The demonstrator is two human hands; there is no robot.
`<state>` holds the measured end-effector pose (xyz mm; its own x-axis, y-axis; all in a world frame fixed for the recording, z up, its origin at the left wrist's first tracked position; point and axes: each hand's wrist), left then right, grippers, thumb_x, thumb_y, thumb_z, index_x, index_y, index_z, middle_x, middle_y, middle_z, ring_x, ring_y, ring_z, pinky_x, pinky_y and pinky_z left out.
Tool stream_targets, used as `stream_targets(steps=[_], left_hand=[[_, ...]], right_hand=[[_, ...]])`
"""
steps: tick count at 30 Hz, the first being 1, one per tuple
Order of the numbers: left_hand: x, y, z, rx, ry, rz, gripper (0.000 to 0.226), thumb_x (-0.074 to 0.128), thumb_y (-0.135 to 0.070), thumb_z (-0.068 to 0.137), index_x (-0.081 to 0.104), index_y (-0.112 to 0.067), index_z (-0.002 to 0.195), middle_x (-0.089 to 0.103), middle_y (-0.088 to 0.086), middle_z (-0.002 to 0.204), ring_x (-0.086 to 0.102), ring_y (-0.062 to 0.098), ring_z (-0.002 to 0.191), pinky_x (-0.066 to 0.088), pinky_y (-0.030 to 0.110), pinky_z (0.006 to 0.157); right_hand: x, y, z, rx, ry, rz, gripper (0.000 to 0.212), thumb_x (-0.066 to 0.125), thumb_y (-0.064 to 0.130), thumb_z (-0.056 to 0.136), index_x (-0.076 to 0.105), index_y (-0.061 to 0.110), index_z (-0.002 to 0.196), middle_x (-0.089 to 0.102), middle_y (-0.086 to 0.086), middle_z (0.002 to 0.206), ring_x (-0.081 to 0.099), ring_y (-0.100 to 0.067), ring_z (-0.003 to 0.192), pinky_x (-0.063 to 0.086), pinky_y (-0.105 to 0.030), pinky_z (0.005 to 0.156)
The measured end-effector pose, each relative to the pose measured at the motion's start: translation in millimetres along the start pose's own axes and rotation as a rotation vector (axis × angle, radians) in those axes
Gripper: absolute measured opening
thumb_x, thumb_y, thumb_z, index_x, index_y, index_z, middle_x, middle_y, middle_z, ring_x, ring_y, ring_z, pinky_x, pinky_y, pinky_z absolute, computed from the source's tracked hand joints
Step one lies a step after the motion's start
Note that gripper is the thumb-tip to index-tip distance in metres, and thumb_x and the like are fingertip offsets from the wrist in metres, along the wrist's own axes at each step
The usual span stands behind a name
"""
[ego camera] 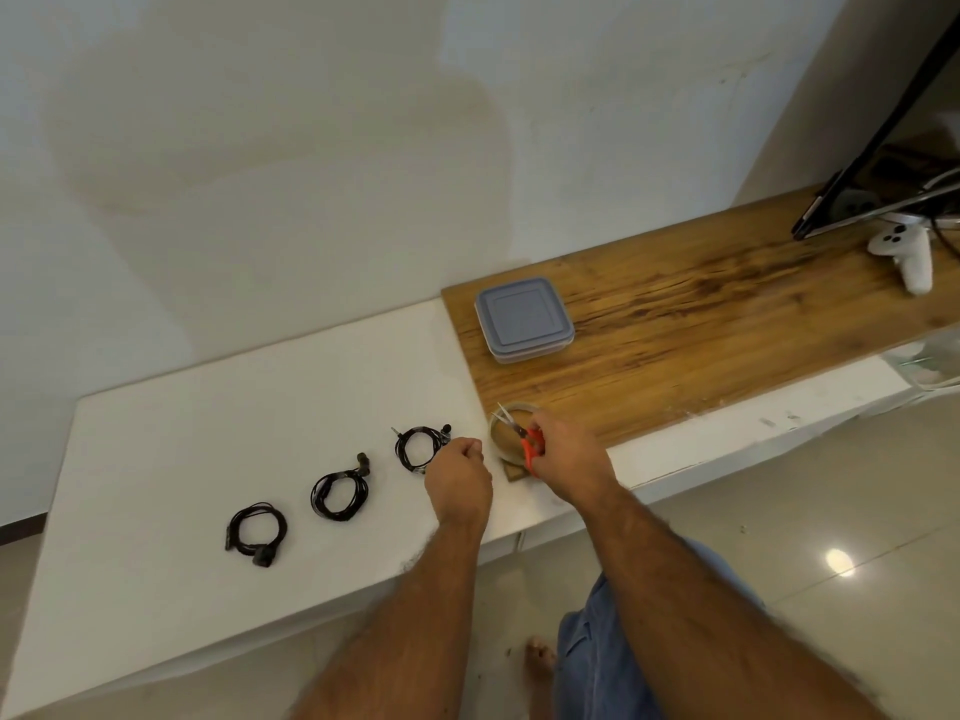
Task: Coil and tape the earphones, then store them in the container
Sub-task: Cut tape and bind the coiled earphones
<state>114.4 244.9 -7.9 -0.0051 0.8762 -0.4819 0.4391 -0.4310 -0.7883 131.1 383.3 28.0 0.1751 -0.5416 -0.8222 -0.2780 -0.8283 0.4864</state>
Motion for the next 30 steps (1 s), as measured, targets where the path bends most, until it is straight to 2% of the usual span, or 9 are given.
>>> stream_targets(steps=[4,8,11,14,18,22,24,27,30], left_hand=[[-5.2,6.2,1.0,0.009,-0.018,0.098,0.021,0.048,-0.021,0.094,0.069,-0.021,0.090,0.071,-0.001,0.082,0.069,0.021,0.076,0.057,0.041,0.077],[-14.8,3.9,-4.7,0.040,-0.011,0.136,0.024,0.046,-0.020,0.094,0.070,-0.019,0.096,0.071,-0.003,0.085,0.069,0.018,0.077,0.055,0.035,0.076],[-20.0,8.4,-5.1,0.045,-0.006,0.137,0.023,0.046,-0.019,0.091,0.068,-0.022,0.090,0.071,-0.004,0.083,0.070,0.020,0.076,0.058,0.040,0.074],[-26.0,12.4,-7.2,0.029,0.022,0.125,0.021,0.045,-0.016,0.092,0.065,-0.022,0.087,0.070,-0.004,0.080,0.070,0.019,0.072,0.059,0.041,0.072],[-31.7,9.7,-8.3,-0.073,0.100,0.021,0.020,0.048,-0.013,0.095,0.066,-0.008,0.096,0.067,0.001,0.079,0.063,0.010,0.058,0.056,0.027,0.053],[-38.0,4.2,-6.4,-0.186,0.156,-0.109,0.017,0.050,-0.012,0.094,0.066,-0.006,0.097,0.066,0.007,0.083,0.062,0.014,0.059,0.051,0.024,0.048],[-39.0,0.8,-5.1,-0.243,0.191,-0.172,0.016,0.050,-0.011,0.094,0.065,-0.005,0.096,0.065,0.007,0.080,0.061,0.015,0.059,0.050,0.024,0.048],[-39.8,-8.4,-4.5,-0.315,0.228,-0.265,0.012,0.051,-0.008,0.094,0.062,-0.005,0.095,0.063,0.007,0.076,0.059,0.015,0.057,0.047,0.022,0.046],[-40.4,-14.8,-4.7,-0.349,0.235,-0.314,0.013,0.050,-0.006,0.093,0.062,-0.005,0.089,0.061,0.006,0.072,0.058,0.014,0.056,0.046,0.021,0.045]], right_hand=[[0.6,5.1,0.9,0.005,-0.032,0.023,0.023,0.063,0.024,0.090,0.054,0.021,0.111,0.062,0.000,0.093,0.055,-0.014,0.081,0.040,-0.025,0.066],[0.2,9.6,0.7,0.013,-0.041,0.017,0.023,0.063,0.026,0.091,0.054,0.020,0.111,0.062,-0.001,0.092,0.059,-0.016,0.084,0.044,-0.027,0.067],[-0.3,11.6,1.3,0.020,-0.066,-0.001,0.020,0.061,0.028,0.093,0.056,0.017,0.110,0.058,0.000,0.091,0.057,-0.016,0.084,0.044,-0.027,0.069],[0.8,11.5,1.5,0.031,-0.076,-0.023,0.025,0.061,0.028,0.093,0.056,0.016,0.115,0.062,-0.005,0.102,0.053,-0.016,0.086,0.045,-0.028,0.072],[4.0,6.4,2.4,0.032,-0.023,0.018,0.030,0.068,0.026,0.088,0.057,0.019,0.115,0.061,-0.001,0.102,0.051,-0.014,0.087,0.047,-0.027,0.075],[4.1,6.6,2.0,0.026,-0.077,0.218,0.033,0.076,0.027,0.080,0.062,0.024,0.110,0.062,0.006,0.101,0.060,-0.016,0.095,0.051,-0.030,0.080],[0.3,8.2,-4.3,0.044,-0.071,0.372,0.029,0.076,0.026,0.081,0.066,0.018,0.106,0.064,0.003,0.096,0.061,-0.016,0.087,0.053,-0.030,0.073],[-4.0,10.8,-25.7,0.161,0.181,0.679,0.032,0.072,0.035,0.085,0.068,0.010,0.105,0.068,-0.006,0.083,0.056,-0.015,0.064,0.053,-0.029,0.056],[4.7,13.4,-46.4,0.316,0.457,0.786,0.040,0.064,0.046,0.090,0.065,0.010,0.109,0.068,-0.007,0.087,0.053,-0.013,0.066,0.055,-0.029,0.061]])
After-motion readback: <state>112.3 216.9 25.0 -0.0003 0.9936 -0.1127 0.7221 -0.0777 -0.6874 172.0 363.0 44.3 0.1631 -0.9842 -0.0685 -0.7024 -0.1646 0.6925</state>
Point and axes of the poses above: each hand's wrist, its own z-axis towards the middle knuckle, its own x-axis out of the palm, y = z × x
